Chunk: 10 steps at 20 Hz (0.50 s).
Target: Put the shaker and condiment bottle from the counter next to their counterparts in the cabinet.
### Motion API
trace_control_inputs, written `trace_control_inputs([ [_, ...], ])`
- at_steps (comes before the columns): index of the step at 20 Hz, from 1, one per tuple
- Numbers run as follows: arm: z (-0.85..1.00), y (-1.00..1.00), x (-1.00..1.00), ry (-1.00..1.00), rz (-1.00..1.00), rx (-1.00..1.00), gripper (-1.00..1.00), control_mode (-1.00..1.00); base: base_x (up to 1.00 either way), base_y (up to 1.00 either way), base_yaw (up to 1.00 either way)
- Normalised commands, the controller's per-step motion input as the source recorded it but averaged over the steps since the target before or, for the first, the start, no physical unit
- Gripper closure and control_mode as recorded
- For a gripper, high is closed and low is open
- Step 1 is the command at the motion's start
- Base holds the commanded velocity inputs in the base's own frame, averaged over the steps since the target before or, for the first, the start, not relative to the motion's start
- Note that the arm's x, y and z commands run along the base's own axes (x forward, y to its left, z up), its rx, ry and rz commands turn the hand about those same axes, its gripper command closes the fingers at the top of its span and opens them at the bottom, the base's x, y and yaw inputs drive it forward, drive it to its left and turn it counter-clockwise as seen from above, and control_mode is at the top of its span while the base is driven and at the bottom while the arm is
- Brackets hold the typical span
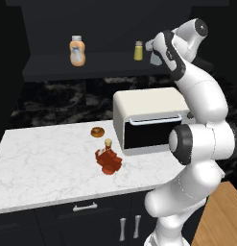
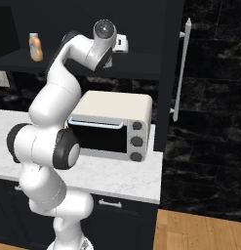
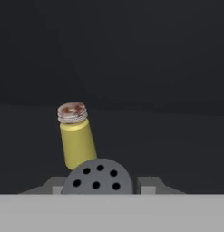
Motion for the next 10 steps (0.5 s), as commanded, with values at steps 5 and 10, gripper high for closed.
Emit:
trace_control_inputs([
  [5,0.02,0.02,0.42,0.00,0.04,0.00,1.00,-1.00,0.00,0.00,0.00],
  [10,0.02,0.11,0.36,0.05,0.02,0.00,1.00,-1.00,0.00,0.00,0.00],
])
